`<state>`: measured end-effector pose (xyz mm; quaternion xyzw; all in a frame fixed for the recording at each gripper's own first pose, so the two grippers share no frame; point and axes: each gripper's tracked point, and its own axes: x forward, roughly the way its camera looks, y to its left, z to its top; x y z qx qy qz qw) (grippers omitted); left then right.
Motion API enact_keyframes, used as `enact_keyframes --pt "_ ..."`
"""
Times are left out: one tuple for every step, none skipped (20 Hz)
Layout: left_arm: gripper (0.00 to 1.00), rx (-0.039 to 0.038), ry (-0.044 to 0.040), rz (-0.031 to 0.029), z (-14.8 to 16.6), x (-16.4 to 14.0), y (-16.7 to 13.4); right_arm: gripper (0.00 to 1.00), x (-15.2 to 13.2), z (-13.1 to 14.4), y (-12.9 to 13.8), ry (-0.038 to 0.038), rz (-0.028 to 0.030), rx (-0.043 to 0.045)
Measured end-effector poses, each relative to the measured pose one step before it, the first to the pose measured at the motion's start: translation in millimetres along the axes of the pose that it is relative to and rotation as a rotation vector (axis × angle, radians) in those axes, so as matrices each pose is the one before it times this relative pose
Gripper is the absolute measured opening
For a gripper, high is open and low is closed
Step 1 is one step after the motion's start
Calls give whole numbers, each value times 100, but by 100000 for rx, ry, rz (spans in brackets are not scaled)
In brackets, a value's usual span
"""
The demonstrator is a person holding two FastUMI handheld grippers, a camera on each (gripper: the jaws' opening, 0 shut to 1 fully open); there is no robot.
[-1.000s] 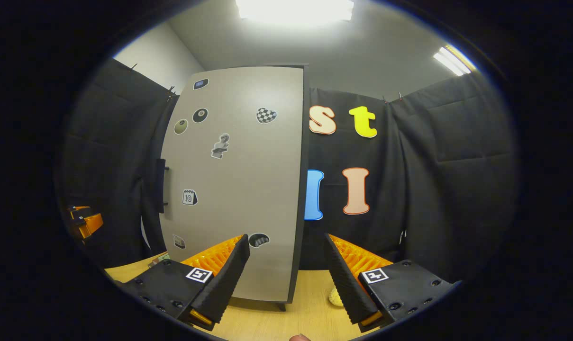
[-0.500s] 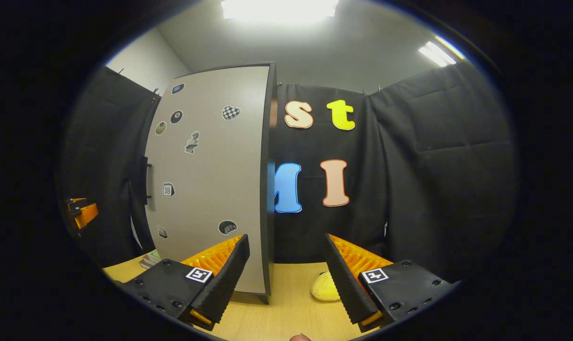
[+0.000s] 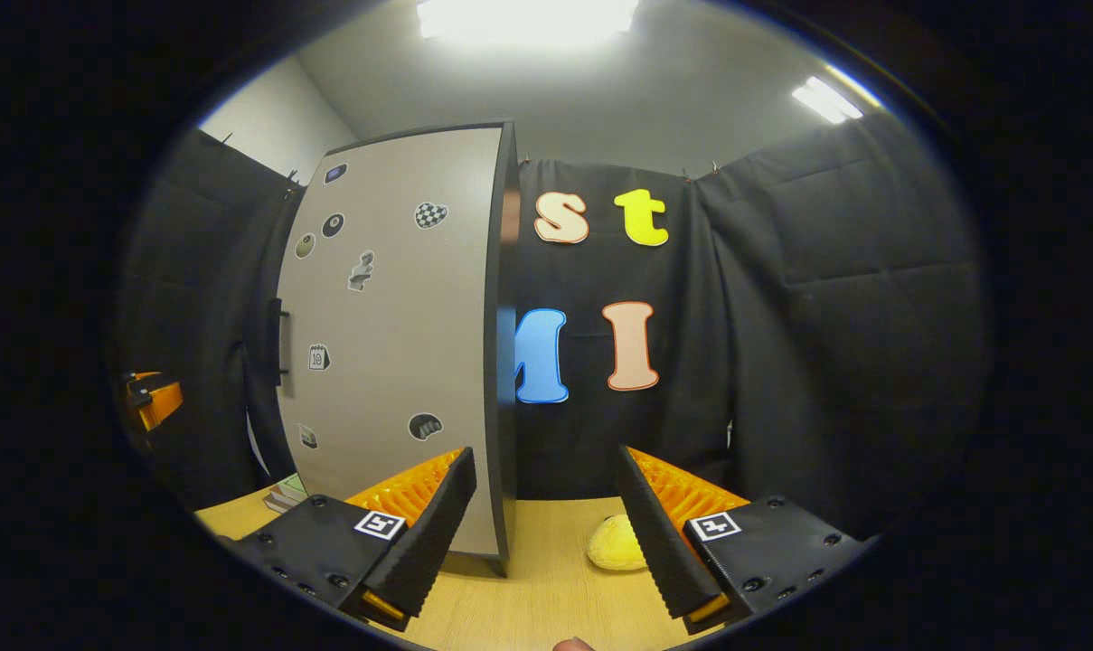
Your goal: Open the cabinet door with the right hand, grasp the bottle in the cabinet with the left hand and place it on the coaster, then close the cabinet door with the right hand.
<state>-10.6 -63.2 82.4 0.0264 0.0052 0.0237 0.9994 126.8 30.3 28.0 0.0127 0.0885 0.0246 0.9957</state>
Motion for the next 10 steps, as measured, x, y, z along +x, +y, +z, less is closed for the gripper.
enact_keyframes --pt "91 143 38 100 99 -43 116 98 -167 127 -19 -345 -64 76" --pt "89 110 -28 191 162 -297 246 98 49 123 81 -213 -15 68" --pt "91 -46 -157 269 181 -133 135 98 -232 137 -33 -353 -54 170" --pt "89 -46 -145 -171 82 -146 191 98 13 76 81 -120 179 65" --pt "91 165 -109 -206 99 13 63 98 -147 -55 -42 258 -29 -115" --pt "91 276 119 -141 -17 -72 -42 98 41 10 -1 166 -139 53" --pt "89 330 89 -105 82 -14 66 98 27 68 93 59 119 228" --pt "89 185 42 -70 74 -8 12 98 -179 9 16 160 30 252" --pt "89 -57 9 -214 46 50 36 98 97 23 138 104 110 11" --pt "89 -101 -128 -340 30 -37 27 98 -175 41 48 12 -18 -196"
